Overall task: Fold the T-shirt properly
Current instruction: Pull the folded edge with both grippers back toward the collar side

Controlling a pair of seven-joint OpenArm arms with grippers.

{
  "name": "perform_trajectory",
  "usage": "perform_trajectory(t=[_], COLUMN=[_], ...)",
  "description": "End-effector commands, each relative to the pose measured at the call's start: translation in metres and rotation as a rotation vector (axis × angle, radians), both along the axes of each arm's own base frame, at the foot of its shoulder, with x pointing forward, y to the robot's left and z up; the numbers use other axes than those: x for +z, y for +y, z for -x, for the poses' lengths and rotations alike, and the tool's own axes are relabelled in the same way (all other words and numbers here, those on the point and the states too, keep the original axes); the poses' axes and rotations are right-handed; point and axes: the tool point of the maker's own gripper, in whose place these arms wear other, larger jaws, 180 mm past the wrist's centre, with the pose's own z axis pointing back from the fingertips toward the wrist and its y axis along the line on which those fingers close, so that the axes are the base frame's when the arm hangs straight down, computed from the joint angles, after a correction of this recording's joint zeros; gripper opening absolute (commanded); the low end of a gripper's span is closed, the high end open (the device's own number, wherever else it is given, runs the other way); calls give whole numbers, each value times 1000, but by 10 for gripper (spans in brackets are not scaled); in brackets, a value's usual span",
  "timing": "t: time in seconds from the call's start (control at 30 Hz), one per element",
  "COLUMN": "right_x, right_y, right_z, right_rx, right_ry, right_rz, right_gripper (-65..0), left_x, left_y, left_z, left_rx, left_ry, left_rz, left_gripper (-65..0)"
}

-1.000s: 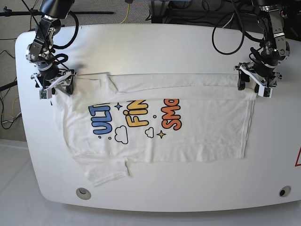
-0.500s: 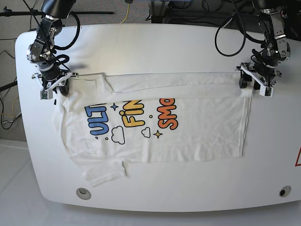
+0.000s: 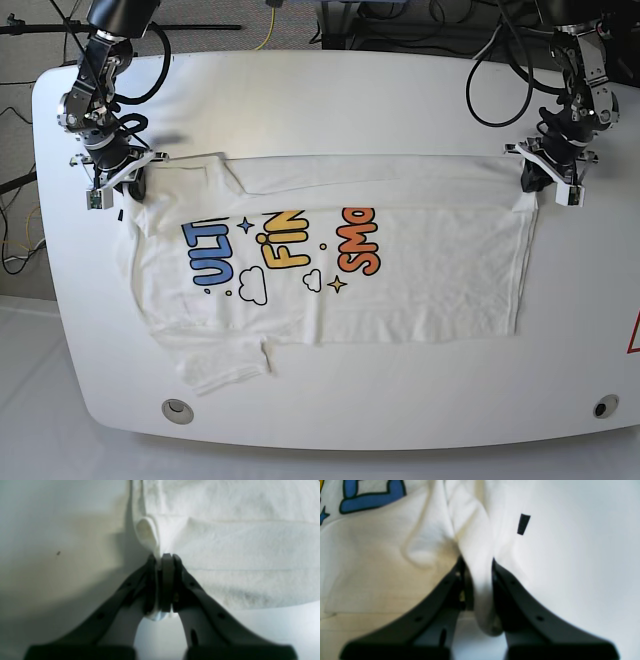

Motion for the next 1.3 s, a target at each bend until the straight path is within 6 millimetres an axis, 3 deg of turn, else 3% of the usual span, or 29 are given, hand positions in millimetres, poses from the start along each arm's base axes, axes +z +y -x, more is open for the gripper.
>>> perform_trajectory(t=[0.0,0.27,0.53,0.67,0.73,1.0,1.07,1.27], right_x=[-7,-5,-13,-14,-14,-13,-18,-17], right_y=[-7,-8,-5,-3,0,6,8,12], right_z=[14,19,43,55,79,104,122,138], right_rx=[5,7,23,34,51,74,69,75], right_ry=[69,60,92,111,146,180,212,231], right_rz=[34,47,49,59,77,91,86,89], right_gripper=[-650,-650,-650,-650,-650,-650,-650,-650], left_x=[-15,-13,-3,0,4,12,14,17], left_y=[3,-1,-6,-8,-11,-13,-15,-12], left_z=[20,21,28,39,61,84,97,109], left_rx=[-23,-35,-67,-81,-109,-144,-173,-181], left_ry=[110,106,87,93,117,136,158,176], left_rz=[-42,-46,-61,-73,-101,-131,-145,-163], left_gripper=[-650,-650,-650,-650,-650,-650,-650,-650])
